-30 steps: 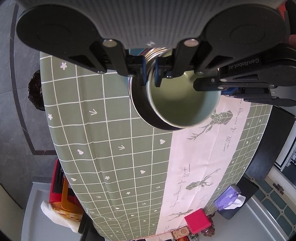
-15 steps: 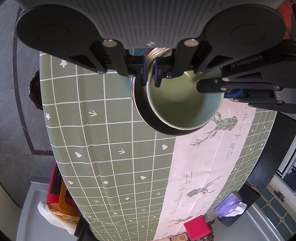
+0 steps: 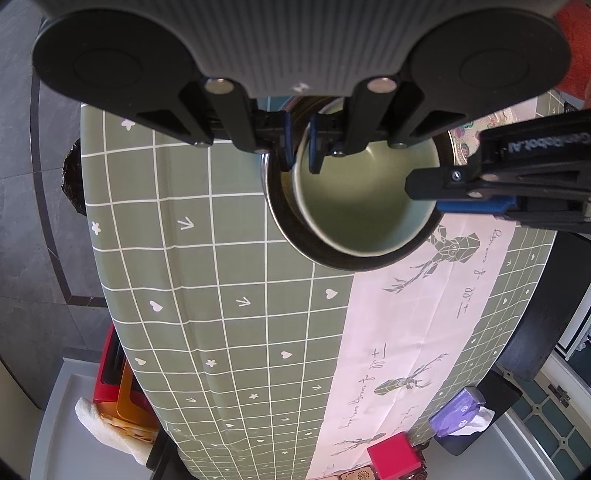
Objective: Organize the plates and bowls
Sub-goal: 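Lower the green bowl into the orange bowl and open the left gripper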
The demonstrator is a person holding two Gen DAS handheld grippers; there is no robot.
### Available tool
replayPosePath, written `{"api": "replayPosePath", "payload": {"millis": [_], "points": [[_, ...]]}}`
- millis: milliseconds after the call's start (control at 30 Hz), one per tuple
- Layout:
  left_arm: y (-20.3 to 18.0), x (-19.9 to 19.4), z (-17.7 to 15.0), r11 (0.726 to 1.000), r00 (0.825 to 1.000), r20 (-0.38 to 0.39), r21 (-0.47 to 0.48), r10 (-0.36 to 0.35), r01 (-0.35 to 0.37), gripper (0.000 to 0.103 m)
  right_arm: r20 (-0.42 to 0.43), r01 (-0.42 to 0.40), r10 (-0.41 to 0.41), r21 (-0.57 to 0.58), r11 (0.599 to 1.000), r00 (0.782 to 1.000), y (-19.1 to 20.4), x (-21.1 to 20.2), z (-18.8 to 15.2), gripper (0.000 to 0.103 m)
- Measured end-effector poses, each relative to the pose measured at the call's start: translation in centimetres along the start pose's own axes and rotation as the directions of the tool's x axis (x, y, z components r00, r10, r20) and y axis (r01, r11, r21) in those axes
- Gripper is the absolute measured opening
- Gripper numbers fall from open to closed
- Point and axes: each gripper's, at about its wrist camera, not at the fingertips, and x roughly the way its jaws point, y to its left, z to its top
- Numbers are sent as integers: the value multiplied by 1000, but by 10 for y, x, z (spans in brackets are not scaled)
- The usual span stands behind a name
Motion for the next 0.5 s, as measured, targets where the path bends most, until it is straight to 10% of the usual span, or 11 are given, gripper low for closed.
{"api": "replayPosePath", "payload": {"millis": [333, 500], "points": [[7, -13, 2, 1000, 998, 60, -7, -20, 20, 49, 78, -9, 10, -18, 1000, 997, 7, -25, 2, 33], [8, -15, -5, 998, 993, 105, 34, -54, 50, 77, 131, 31, -30, -4, 1000, 991, 5, -38, 1, 63]]}}
